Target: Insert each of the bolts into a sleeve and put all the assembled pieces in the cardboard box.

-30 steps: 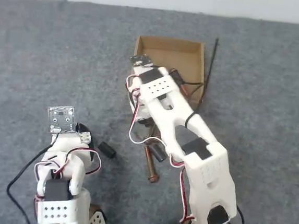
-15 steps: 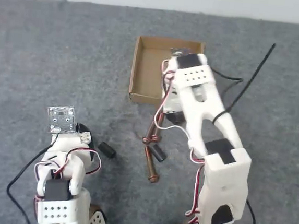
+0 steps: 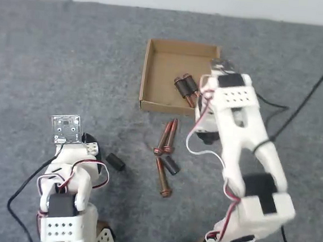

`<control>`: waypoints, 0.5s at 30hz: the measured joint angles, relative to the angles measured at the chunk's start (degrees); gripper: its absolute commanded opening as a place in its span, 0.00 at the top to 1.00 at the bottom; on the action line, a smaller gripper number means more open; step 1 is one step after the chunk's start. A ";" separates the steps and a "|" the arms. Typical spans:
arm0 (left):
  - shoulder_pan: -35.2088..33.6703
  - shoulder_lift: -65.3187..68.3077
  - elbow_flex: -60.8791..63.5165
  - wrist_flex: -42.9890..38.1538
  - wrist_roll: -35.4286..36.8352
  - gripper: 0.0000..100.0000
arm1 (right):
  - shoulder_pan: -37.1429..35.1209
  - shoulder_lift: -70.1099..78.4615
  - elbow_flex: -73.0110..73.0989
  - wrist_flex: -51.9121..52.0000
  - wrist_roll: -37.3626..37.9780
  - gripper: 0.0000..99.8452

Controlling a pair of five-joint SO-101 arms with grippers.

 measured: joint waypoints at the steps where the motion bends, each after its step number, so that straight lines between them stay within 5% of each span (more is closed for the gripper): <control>1: 0.00 0.00 0.00 0.00 0.00 0.99 | 0.97 -1.85 2.55 -1.14 0.00 0.99; 15: 0.00 0.00 0.00 0.00 -0.09 0.99 | 17.14 -10.20 25.05 -14.15 9.76 0.99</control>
